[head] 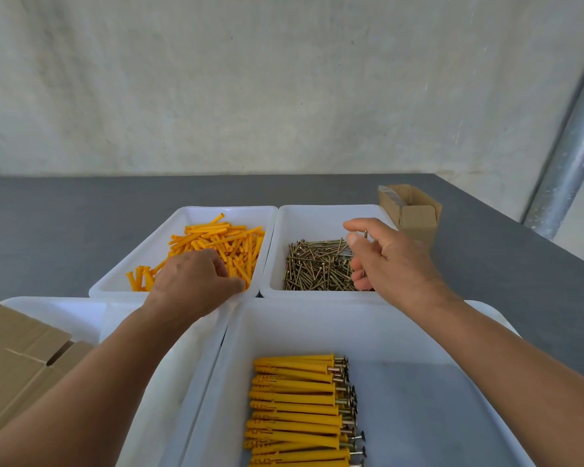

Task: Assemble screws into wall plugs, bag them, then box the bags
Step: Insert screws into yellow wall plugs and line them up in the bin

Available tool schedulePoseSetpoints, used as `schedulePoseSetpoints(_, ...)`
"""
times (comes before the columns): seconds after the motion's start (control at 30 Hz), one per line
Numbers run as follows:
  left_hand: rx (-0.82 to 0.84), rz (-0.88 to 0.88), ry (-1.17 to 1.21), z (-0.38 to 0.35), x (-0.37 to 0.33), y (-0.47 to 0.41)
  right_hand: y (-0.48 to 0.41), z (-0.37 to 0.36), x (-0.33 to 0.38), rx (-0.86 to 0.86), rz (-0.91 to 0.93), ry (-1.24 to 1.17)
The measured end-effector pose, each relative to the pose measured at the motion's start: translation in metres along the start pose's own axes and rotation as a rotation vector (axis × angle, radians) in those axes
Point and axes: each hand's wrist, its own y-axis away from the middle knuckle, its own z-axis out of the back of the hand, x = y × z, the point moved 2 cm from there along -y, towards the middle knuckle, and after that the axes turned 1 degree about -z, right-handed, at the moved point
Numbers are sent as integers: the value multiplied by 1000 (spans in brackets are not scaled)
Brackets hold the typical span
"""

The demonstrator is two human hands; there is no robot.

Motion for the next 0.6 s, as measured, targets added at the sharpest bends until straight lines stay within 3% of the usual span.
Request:
schedulePoseSetpoints(0.37, -165, -53, 549, 7, -6, -1, 2, 1, 4, 42, 7, 299)
schedulePoseSetpoints(0.6, -104, -51, 1101, 17, -18, 3, 6, 1, 12, 41, 65, 329)
